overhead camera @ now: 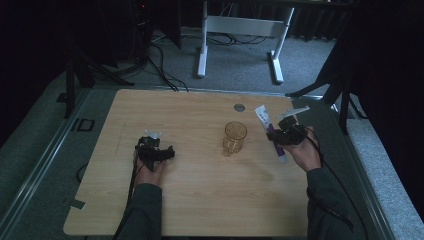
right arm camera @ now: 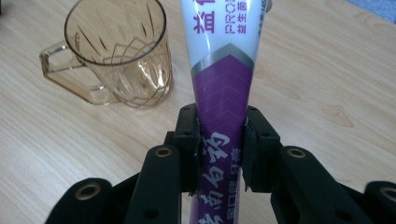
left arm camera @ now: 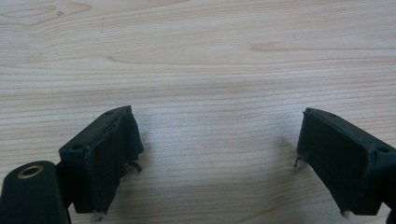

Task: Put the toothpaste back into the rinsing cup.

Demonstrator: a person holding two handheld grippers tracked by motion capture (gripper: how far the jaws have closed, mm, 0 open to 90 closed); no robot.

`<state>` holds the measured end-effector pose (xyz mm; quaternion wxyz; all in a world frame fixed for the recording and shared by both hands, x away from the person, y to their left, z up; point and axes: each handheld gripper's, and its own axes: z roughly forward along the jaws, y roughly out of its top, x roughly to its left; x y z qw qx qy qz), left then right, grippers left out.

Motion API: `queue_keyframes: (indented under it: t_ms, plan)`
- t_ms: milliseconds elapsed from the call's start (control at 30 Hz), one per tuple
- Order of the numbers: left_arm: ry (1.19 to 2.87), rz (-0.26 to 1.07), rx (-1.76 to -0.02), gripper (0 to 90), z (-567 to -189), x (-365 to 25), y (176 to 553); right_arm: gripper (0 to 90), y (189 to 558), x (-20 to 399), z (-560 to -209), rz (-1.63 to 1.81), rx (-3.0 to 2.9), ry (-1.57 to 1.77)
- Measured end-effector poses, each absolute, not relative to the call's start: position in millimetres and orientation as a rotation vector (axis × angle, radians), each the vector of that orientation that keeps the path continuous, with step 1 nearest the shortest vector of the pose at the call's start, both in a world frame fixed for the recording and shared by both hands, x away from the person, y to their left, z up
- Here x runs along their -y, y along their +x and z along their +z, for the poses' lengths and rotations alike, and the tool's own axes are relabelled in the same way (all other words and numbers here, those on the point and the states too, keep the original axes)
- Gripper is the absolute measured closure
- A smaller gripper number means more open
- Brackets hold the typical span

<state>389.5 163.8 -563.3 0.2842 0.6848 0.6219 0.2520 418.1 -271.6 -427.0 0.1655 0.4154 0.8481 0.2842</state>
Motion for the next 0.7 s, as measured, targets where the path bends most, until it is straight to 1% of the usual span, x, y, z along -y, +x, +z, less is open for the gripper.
queue_keyframes:
  t_ms: [700]
  plan:
    - [1.833, 0.674, -1.664, 11.3, -563.3, -163.8, 389.5, 71.4, 417.9, 268.8, -424.0, 0.947, -2.310, 1.179]
